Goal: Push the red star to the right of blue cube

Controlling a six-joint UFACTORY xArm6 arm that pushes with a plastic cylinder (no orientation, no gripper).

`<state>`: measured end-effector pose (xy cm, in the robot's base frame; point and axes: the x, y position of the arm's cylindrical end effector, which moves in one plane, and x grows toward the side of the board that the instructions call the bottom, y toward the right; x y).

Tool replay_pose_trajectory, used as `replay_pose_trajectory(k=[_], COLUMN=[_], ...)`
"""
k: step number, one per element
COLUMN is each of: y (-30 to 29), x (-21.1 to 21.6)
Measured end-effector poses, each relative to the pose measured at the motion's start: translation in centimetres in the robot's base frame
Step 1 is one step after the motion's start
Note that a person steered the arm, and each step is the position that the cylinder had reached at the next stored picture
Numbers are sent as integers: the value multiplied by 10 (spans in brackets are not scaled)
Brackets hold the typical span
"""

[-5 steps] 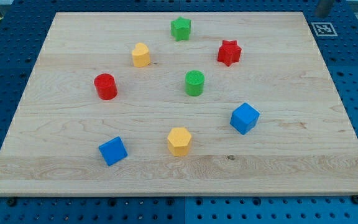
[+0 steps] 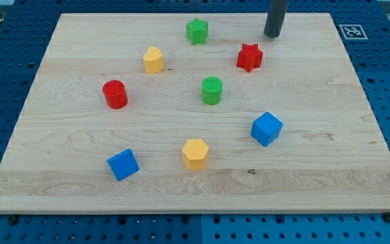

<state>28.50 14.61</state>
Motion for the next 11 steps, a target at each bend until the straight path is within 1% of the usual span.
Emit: replay_pose_trajectory(k=[1, 3, 4, 5, 6, 11], y=[-23, -41, -57, -76, -76, 17], x=[41, 35, 9, 9, 49, 233])
